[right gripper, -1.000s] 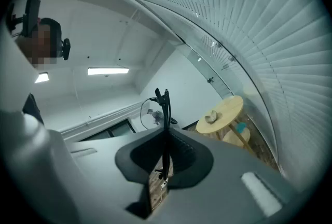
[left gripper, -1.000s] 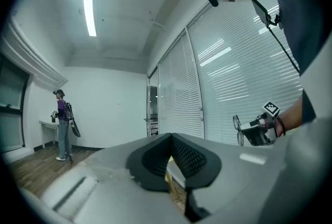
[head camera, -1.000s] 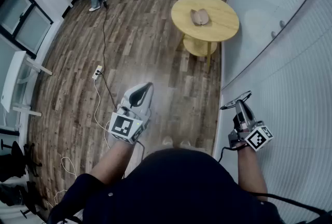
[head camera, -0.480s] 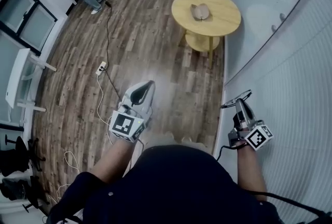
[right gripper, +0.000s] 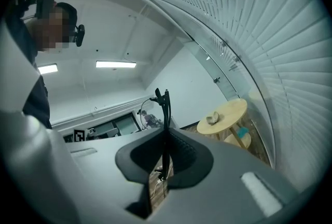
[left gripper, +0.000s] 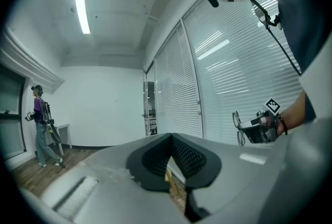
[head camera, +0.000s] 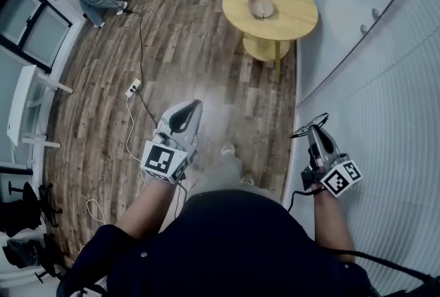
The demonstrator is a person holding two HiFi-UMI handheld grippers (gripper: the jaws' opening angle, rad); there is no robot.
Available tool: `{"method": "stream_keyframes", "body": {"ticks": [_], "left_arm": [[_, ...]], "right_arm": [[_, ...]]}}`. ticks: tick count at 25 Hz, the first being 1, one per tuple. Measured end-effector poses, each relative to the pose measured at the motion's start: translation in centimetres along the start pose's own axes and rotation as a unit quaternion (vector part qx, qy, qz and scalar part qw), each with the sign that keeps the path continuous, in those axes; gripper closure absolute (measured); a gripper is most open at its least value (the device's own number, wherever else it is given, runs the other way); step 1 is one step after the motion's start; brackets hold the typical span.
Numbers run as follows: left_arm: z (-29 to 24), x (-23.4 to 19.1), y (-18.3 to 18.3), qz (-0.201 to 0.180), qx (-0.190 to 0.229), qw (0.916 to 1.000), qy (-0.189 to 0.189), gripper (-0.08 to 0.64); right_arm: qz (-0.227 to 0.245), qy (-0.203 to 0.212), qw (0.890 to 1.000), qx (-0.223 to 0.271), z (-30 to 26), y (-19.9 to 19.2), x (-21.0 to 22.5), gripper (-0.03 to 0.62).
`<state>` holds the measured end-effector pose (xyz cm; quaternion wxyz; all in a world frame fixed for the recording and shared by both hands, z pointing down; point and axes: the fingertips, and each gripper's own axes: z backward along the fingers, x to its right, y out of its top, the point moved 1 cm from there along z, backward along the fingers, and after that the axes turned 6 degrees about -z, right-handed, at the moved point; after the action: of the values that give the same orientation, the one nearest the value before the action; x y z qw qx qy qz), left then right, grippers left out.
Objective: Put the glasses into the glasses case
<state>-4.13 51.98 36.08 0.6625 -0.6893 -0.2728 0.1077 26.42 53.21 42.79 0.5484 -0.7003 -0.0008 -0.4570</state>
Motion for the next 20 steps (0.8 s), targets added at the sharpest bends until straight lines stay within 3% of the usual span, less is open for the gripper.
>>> {"method": "stream_keyframes", "body": {"ticks": [9,20], "left_arm": [[-6.5,-4.9,-2.0,0.018,-0.001,0.9997,-0.018,0.555],[-12.8,-12.3,-0.9,0.021,0.009,0.999,-0.038,0.555]], "right_arm": [[-0.006,-0.02,1.0,-0.004,-5.6,1.1,2.3,0.566],[-0.007,-0.048,0.999,0.003,-13.2,4.1,3.1,0.566]]}}
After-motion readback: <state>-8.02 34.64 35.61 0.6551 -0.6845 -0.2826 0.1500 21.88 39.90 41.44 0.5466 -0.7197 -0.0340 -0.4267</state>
